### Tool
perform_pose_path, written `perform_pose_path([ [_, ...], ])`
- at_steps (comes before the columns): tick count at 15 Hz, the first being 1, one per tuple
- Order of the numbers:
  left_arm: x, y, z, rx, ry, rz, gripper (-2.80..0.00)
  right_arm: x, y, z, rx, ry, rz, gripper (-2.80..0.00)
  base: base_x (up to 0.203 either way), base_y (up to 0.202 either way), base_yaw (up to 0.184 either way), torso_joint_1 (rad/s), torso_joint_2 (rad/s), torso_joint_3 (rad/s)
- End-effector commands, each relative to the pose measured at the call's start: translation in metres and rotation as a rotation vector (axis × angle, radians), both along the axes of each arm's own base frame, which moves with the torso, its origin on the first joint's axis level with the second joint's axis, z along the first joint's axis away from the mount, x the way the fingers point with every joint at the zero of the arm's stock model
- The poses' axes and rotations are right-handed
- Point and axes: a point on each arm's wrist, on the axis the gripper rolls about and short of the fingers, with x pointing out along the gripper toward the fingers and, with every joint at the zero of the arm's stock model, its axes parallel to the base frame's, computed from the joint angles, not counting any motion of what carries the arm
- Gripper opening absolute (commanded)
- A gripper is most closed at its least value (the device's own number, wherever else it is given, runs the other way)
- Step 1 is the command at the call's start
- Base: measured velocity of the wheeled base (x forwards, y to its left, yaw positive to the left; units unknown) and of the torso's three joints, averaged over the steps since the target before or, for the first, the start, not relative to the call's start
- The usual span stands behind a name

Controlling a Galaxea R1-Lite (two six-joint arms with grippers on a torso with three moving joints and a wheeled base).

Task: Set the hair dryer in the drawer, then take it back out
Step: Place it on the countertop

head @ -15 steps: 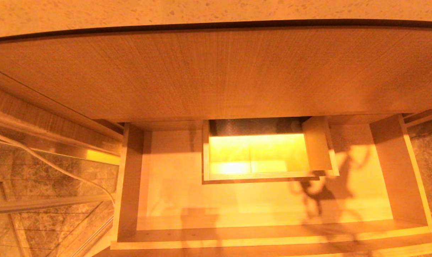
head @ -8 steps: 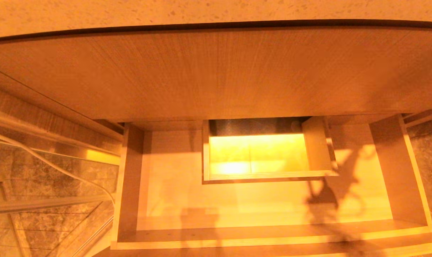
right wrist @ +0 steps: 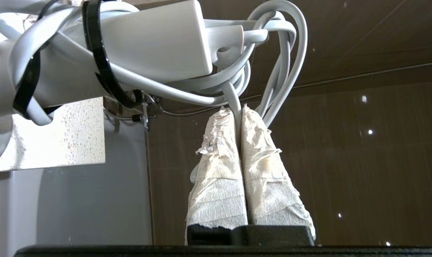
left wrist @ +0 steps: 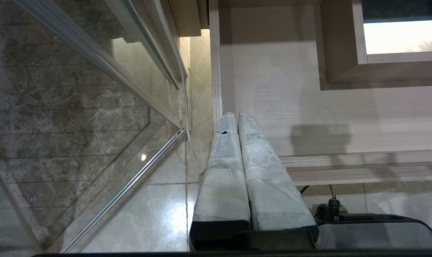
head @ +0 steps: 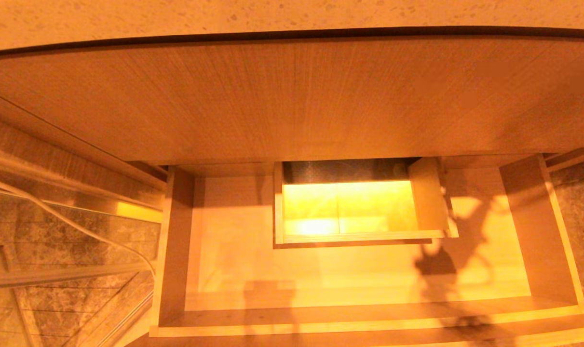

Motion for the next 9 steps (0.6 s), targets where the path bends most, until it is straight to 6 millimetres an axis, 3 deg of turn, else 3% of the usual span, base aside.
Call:
perform_pose_path([
  [1,0.0,0.0,0.0,0.0,0.0,0.0,-2.8,0.0044,-0.0018,-0.0002,0.002,0.015,-0.006,-2.8,0.0,0.0,0.0,0.0,0.0,0.0],
  [9,0.0,0.0,0.0,0.0,0.0,0.0,-2.8,0.0127,-0.0051,-0.0011,0.001,0.044,-0.014,-2.8,0.0,0.0,0.0,0.0,0.0,0.0],
])
